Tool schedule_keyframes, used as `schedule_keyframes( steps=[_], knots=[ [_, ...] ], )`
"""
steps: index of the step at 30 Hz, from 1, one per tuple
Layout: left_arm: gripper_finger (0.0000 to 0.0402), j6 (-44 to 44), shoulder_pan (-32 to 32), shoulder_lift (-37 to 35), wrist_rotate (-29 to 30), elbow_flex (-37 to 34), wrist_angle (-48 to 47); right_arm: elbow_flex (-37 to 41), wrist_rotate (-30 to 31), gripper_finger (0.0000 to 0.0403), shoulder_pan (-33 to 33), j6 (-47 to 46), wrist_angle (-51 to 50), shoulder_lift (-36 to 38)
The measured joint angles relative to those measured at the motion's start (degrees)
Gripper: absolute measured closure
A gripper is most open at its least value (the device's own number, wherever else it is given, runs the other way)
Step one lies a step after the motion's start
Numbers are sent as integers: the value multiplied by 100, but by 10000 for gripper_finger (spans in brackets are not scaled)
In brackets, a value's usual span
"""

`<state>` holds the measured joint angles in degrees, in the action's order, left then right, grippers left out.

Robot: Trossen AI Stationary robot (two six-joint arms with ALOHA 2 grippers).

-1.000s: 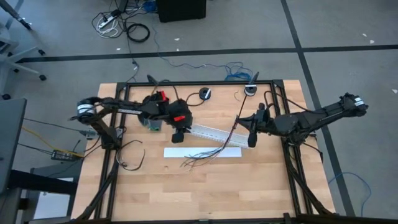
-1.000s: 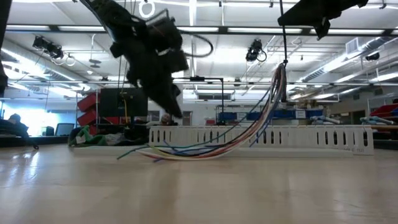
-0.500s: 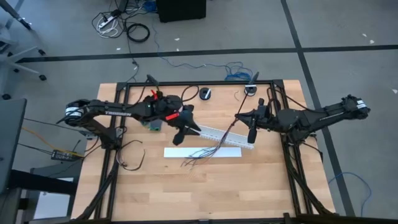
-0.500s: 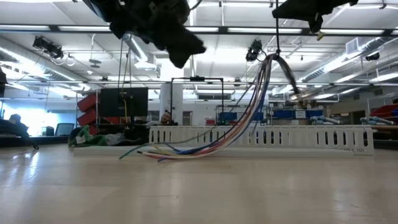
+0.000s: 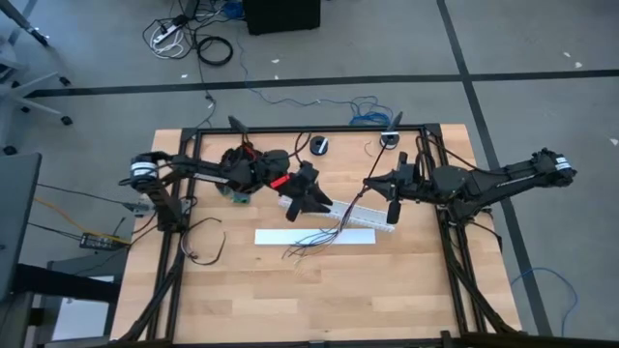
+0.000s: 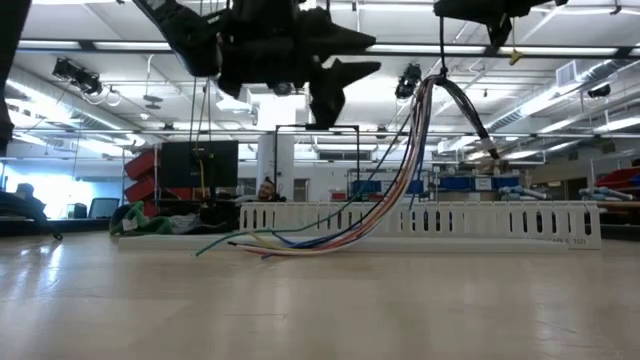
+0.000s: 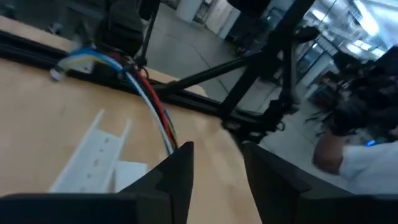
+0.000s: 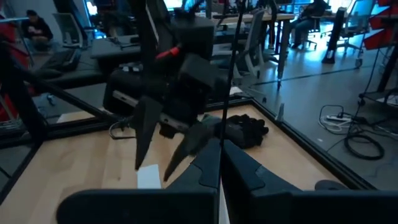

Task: Ziptie cables
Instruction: Put the ziptied cables into the white cable duct

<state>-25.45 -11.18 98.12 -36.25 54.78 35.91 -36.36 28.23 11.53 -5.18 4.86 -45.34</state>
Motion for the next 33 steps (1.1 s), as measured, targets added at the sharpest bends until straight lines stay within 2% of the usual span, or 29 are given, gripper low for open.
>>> schedule_keyframes(
  steps=[6,9,14,26,33],
  knots=[
    [259,-112,0,308,286,0,229,-4,-20,402,-11,141,87,0],
    [259,-386,4,561,327,0,848,-28,-131,402,-37,187,116,-2],
    [259,-1122,4,936,12,0,1987,-29,-132,402,-37,196,108,-4],
    [258,-827,56,1015,372,2,1798,-28,-131,402,-37,244,114,-4],
    [258,-847,85,1441,497,236,1753,-31,-131,403,-37,279,140,-4]
  ],
)
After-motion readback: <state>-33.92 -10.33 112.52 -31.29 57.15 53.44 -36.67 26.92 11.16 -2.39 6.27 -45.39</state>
